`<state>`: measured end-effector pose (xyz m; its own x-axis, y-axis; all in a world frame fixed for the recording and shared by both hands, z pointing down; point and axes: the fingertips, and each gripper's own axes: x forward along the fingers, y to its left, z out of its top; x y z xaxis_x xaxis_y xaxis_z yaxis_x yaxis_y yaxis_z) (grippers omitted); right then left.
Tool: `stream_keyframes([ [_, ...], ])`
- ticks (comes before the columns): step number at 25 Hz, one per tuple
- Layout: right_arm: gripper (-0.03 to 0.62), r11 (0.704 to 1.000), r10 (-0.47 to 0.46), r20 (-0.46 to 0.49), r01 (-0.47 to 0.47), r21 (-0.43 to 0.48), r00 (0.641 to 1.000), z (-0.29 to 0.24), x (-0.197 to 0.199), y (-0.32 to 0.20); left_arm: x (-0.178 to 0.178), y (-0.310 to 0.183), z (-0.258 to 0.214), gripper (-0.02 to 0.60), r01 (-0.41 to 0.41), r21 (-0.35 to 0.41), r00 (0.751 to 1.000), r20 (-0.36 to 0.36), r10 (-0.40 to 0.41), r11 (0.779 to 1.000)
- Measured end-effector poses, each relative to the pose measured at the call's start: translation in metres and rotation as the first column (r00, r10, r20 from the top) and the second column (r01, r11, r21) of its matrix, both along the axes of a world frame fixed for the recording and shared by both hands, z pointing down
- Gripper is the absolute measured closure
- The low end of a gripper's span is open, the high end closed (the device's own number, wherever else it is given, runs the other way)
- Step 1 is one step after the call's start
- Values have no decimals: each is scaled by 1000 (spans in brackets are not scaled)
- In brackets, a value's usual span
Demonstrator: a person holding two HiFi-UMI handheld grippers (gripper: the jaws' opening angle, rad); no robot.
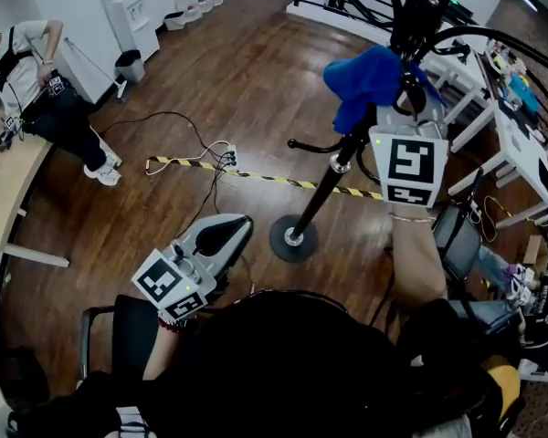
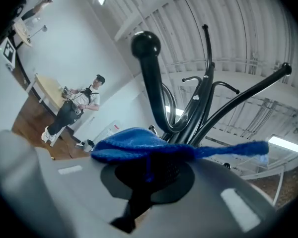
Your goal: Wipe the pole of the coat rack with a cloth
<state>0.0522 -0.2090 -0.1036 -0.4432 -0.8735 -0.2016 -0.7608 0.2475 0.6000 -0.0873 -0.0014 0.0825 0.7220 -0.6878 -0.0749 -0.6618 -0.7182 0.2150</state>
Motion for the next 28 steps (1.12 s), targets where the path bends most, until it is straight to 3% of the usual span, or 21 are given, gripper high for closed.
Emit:
stream_keyframes([
  [6, 574, 999, 30, -55, -31, -11, 998, 22, -1, -9, -8, 2, 3, 577, 30, 7, 1000, -4, -30, 1000],
  [15, 574, 992, 74, -267, -99, -82, 961, 89, -13, -11, -1, 4, -2, 577, -10, 4, 1000, 11, 10, 1000],
  [19, 574, 983, 73, -401, -133, -124, 913, 124, -18, -13, 6, 3, -5, 577, -27, 1, 999, 18, 27, 1000],
  [24, 574, 969, 61, -501, -171, -176, 863, 171, -22, -19, 16, 5, 1, 577, -42, -5, 998, 47, 42, 999],
  [28, 574, 968, 53, -647, -199, -154, 761, 204, -43, -28, 13, 5, 2, 577, -34, -10, 997, 63, 34, 999],
])
